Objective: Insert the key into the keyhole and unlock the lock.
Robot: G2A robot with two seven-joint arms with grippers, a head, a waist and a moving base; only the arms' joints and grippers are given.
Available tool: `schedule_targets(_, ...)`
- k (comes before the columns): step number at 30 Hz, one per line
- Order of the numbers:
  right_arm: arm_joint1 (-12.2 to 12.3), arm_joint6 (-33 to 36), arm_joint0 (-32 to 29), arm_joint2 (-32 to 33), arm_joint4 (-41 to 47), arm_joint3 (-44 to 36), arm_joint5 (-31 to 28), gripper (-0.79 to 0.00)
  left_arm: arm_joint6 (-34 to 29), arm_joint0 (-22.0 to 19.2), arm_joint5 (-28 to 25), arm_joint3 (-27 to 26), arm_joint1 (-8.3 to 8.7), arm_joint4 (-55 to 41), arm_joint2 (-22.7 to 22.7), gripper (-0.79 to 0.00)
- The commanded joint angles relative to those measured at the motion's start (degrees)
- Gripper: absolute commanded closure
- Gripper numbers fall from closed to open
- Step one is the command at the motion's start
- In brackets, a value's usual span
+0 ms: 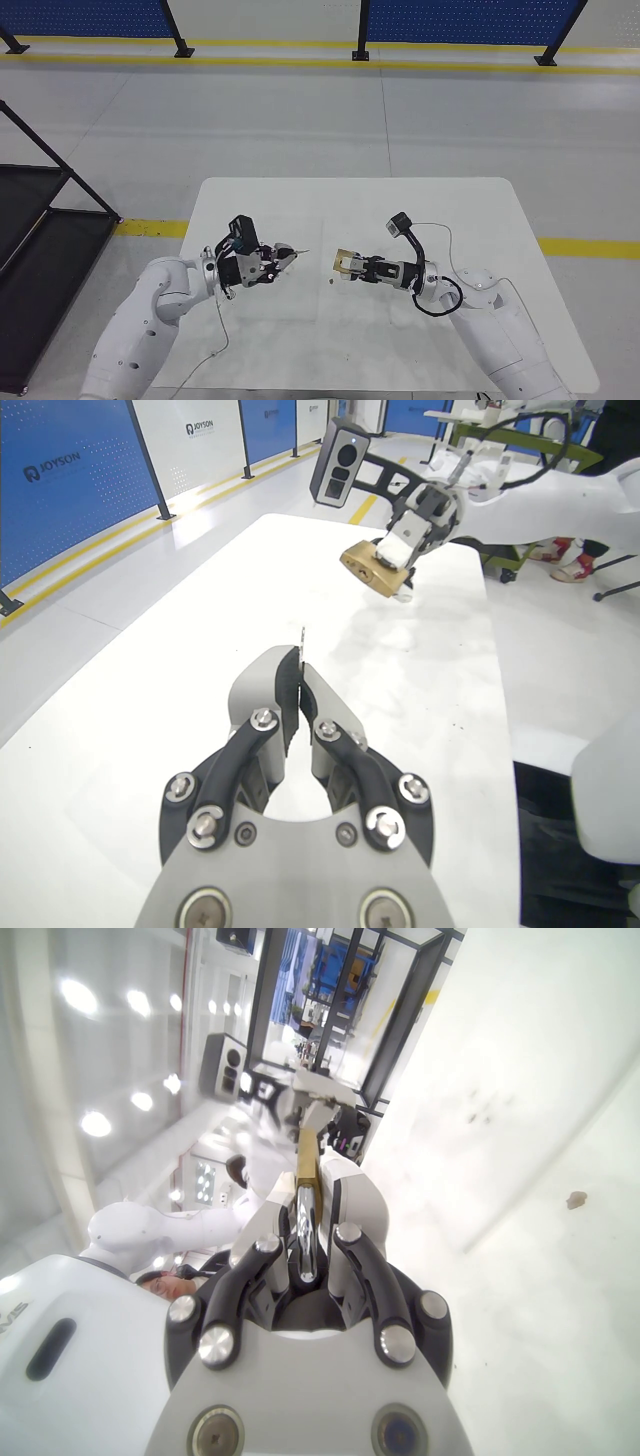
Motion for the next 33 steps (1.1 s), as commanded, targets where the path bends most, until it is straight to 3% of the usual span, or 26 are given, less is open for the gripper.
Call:
schedule_targets(1,0.0,0.0,0.0,0.0,0.0,0.0,0.0,0.0,2.09,-1.2,3.97,-1.6,0.06,12.45,-0.16,0.0)
schedule_targets(3,0.0,0.0,0.0,0.0,0.0,0.0,0.0,0.0,7.7,-1.44,5.23,-2.76,0.19,23.15,1.02,0.0)
schedule_targets(6,0.0,0.0,0.0,0.0,0.0,0.0,0.0,0.0,18.92,-1.16,11.38,-3.75,0.73,42.35,3.14,0.0)
schedule_targets(9,0.0,0.0,0.0,0.0,0.0,0.0,0.0,0.0,29.24,-0.49,23.17,-2.93,1.84,66.1,5.9,0.0)
schedule_targets(11,0.0,0.0,0.0,0.0,0.0,0.0,0.0,0.0,36.14,-0.19,30.75,-0.67,2.3,74.33,7.18,0.0)
schedule_targets(14,0.0,0.0,0.0,0.0,0.0,0.0,0.0,0.0,43.85,-0.52,37.81,1.17,2.88,80.81,7.37,0.0)
schedule_targets(21,0.0,0.0,0.0,0.0,0.0,0.0,0.0,0.0,48.14,0.11,49.26,0.34,3.54,90.33,7.3,0.0)
schedule_targets(33,0.0,0.0,0.0,0.0,0.0,0.0,0.0,0.0,48.14,0.11,49.26,0.34,3.54,90.33,7.3,0.0)
